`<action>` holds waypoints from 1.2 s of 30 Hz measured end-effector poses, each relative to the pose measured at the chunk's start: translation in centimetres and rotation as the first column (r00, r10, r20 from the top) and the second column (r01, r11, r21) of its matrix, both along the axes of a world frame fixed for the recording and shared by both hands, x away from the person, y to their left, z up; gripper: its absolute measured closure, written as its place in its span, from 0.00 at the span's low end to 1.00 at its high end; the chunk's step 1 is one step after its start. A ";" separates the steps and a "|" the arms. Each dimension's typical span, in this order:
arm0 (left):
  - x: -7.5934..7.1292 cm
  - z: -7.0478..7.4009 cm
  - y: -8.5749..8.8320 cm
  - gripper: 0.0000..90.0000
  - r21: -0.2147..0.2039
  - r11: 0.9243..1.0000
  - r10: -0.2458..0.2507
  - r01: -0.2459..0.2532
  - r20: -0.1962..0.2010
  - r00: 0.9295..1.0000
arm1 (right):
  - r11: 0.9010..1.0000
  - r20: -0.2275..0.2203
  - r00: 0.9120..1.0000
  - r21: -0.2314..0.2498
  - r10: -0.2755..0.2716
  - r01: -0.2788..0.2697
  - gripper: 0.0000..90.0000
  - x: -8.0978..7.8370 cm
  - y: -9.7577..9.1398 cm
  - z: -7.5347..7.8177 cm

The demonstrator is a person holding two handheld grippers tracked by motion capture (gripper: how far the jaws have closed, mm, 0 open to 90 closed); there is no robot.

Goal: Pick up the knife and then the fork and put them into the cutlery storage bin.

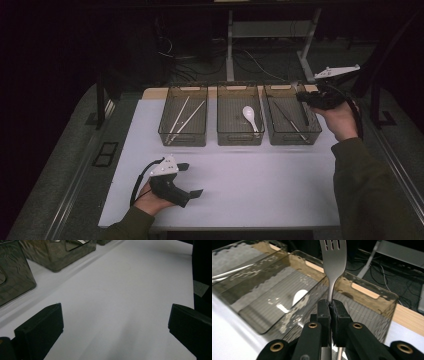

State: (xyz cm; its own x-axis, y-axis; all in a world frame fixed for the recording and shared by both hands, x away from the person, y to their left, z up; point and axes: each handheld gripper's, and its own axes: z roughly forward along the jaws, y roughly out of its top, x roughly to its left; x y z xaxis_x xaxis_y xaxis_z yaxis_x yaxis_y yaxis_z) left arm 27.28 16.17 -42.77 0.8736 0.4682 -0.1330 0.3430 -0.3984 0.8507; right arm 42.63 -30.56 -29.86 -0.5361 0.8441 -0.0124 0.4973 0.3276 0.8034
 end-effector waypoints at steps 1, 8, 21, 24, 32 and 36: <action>0.0 0.0 0.0 0.00 -0.001 1.000 0.000 0.000 0.000 1.000 | 1.000 -0.002 1.000 -0.001 -0.010 0.010 0.95 0.4 -0.1 -0.2; 0.0 0.0 0.0 0.00 -0.005 1.000 0.000 0.000 0.001 1.000 | 0.998 -0.034 0.998 -0.028 -0.051 0.051 0.95 2.0 -0.5 -1.7; -0.1 0.1 0.0 0.00 -0.007 1.000 -0.003 0.003 0.004 1.000 | 0.991 -0.127 0.987 -0.099 -0.099 0.087 0.95 3.3 -0.7 -5.2; 0.0 0.1 0.1 0.00 -0.008 1.000 -0.001 0.001 0.005 1.000 | 0.989 -0.152 0.982 -0.114 -0.109 0.092 0.95 3.5 -1.0 -6.2; -0.1 0.1 0.0 0.00 -0.006 1.000 -0.001 0.001 0.004 1.000 | 0.986 -0.204 0.971 -0.135 -0.122 0.096 0.95 3.6 -1.3 -7.7; -0.1 0.1 0.0 0.00 -0.007 1.000 -0.002 0.002 0.005 1.000 | 0.985 -0.230 0.966 -0.148 -0.116 0.083 0.95 3.8 -1.1 -8.2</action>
State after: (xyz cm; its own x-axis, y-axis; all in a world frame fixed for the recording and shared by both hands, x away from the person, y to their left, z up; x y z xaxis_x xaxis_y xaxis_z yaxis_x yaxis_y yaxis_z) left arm 27.22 16.20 -42.67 0.8753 0.4652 -0.1322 0.3382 -0.3934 0.8549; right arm 46.38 -31.68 -38.07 -0.4505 0.8927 -0.0138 0.7037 0.3645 0.6098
